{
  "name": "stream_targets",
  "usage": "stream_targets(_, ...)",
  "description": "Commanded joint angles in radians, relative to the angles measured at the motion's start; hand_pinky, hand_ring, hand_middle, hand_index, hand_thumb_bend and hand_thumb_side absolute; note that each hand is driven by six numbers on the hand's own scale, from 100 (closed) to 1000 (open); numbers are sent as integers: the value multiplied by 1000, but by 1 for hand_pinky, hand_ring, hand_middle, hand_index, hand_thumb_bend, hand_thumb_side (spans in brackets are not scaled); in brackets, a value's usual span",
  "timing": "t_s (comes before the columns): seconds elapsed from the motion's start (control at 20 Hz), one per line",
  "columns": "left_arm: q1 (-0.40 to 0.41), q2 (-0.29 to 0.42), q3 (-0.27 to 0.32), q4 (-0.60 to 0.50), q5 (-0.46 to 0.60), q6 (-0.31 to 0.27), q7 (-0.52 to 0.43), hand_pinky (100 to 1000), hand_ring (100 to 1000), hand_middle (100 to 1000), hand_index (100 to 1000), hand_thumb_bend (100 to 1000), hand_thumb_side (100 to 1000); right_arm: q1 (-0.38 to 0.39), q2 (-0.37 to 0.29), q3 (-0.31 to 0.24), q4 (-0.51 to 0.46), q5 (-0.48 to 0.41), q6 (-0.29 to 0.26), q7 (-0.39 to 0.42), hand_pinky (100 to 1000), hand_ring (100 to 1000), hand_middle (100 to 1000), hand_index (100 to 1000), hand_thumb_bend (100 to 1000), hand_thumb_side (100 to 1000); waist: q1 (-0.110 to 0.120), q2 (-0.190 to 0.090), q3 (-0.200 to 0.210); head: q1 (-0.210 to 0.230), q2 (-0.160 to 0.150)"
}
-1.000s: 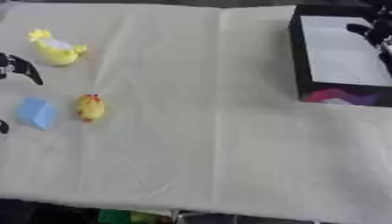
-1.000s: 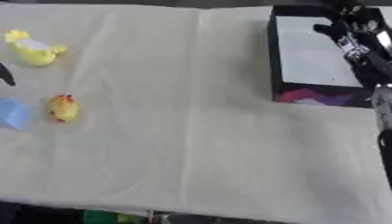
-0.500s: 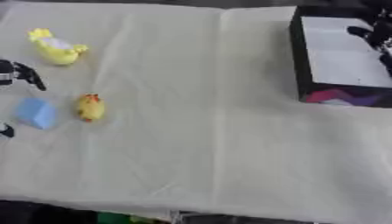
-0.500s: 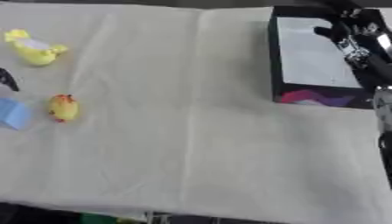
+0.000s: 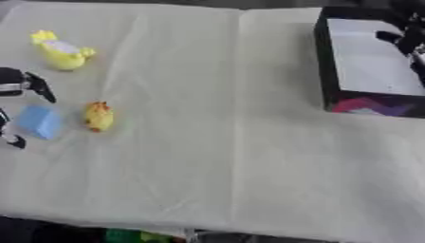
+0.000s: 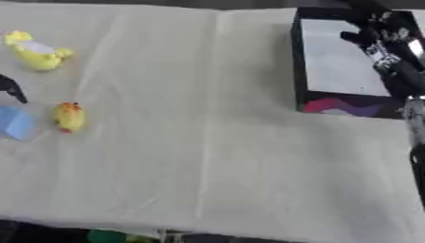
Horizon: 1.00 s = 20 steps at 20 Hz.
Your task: Pick up the objects with one hand, pass them to the other hand, and then place them into the box on the other side of the table.
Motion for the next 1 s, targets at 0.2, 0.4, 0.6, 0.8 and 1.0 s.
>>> stream_targets(0.2, -21, 21, 18, 6, -21, -326, -324, 854, 799, 713, 761, 689, 100, -3, -18, -7, -3, 5, -3, 5, 929, 1000, 1000, 1000, 100, 557, 3, -15, 0, 4, -11)
stream_targets(0.4, -20, 18, 18, 5, -20, -326, -318, 828, 765, 668, 718, 624, 100, -4, -19, -7, -3, 3, -4, 5, 929, 1000, 1000, 1000, 100, 557, 2, -16, 0, 5, -11)
stream_targets(0.6, -18, 19, 12, -13, -14, -326, -287, 788, 703, 594, 645, 540, 100, -5, -20, -7, -3, 1, -5, 5, 930, 1000, 1000, 1000, 100, 556, 2, -16, -1, 5, -13)
stream_targets(0.8, -16, 23, 12, -31, -2, -326, -207, 754, 652, 550, 595, 474, 100, -6, -20, -7, -2, 0, -4, 7, 930, 1000, 1000, 1000, 100, 556, 2, -16, 0, 5, -14)
stream_targets(1.0, -12, 23, 7, -35, -20, -326, -123, 718, 606, 505, 549, 450, 100, -6, -19, -7, -1, 1, -4, 8, 930, 1000, 1000, 1000, 100, 556, 3, -16, -1, 6, -15)
